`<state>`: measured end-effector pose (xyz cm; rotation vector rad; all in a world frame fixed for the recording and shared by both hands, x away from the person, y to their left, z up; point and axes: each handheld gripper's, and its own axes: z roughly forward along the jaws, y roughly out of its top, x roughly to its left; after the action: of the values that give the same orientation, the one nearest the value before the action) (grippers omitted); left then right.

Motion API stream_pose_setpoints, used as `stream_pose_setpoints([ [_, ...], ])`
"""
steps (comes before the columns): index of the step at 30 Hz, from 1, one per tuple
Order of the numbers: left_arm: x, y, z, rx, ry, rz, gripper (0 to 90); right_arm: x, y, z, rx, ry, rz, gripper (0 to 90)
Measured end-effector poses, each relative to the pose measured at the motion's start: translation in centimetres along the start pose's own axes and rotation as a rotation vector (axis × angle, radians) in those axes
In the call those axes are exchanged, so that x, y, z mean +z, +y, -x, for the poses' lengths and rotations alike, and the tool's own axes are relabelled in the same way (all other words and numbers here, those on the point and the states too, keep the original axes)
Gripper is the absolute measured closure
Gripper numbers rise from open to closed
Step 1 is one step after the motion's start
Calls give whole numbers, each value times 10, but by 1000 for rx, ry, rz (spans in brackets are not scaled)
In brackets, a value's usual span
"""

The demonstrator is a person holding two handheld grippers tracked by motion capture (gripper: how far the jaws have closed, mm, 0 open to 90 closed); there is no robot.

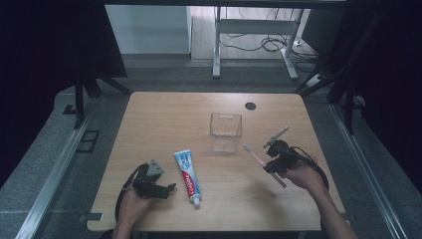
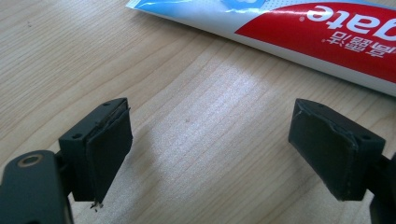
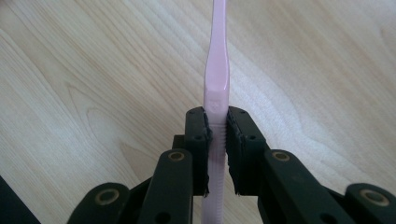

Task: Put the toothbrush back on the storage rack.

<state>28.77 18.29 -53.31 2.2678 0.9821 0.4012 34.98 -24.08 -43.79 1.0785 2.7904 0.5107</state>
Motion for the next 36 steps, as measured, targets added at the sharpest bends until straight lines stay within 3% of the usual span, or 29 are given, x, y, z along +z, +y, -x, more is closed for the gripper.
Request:
stream_pose_setpoints([
  [21, 0, 1, 1, 10, -1, 7, 136, -31, 21, 4, 19, 9, 183, 792],
  [36, 1, 1, 3, 20, -5, -1, 136, -34, 34, 6, 40, -21, 268, 792],
])
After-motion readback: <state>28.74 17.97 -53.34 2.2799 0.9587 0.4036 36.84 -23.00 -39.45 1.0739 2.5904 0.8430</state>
